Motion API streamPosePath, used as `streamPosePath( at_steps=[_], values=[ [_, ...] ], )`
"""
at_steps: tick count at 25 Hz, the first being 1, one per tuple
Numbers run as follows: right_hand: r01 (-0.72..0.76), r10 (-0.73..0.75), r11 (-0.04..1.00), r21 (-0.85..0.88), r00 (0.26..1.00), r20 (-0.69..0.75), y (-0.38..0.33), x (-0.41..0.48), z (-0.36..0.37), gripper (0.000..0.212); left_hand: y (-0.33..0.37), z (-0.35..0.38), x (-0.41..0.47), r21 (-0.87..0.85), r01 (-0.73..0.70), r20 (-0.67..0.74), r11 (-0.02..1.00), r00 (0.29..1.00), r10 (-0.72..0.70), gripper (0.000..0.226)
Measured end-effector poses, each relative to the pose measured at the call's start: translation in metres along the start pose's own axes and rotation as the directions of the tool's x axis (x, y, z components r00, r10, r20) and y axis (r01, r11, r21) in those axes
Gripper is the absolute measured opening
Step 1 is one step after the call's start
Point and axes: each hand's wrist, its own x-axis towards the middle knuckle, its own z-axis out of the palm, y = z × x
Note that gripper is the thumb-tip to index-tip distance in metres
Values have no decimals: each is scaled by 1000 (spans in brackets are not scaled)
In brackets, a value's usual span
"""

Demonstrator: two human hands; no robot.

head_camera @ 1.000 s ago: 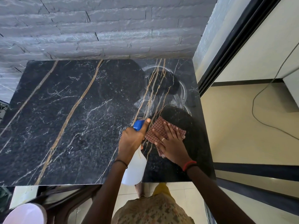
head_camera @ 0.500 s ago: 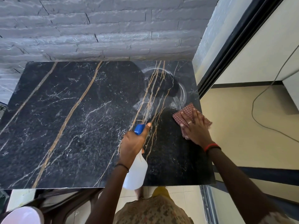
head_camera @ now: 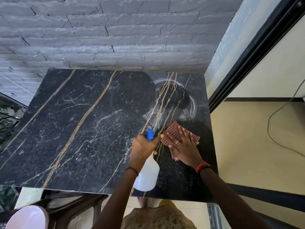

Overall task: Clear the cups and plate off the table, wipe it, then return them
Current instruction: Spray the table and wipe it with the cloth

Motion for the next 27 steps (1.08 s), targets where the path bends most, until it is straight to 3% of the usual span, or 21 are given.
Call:
streamPosePath(
  at_steps=[5,9,19,22,27],
  values=[
    [-11,11,1000,-19,1000,-23,2,-13,2,54,7,3,7,-1,73,-132,997,989,-73,58],
    [-4,3,1000,-23,1000,-20,2,-18,3,54,12,1,17,-59,93,-81,994,992,-98,53],
    [10,-9,1000,30,998,-59,6,-15,4,52,12,1,21,-54,117,-141,992,982,-123,64],
    [2,-1,1000,28,998,-60,11,16,-6,53,6,-3,21,-22,136,-95,991,986,-137,61],
    [9,-6,999,51,999,-47,-27,104,-28,54,-3,-14,24,-48,199,-179,979,963,-204,70]
  ],
)
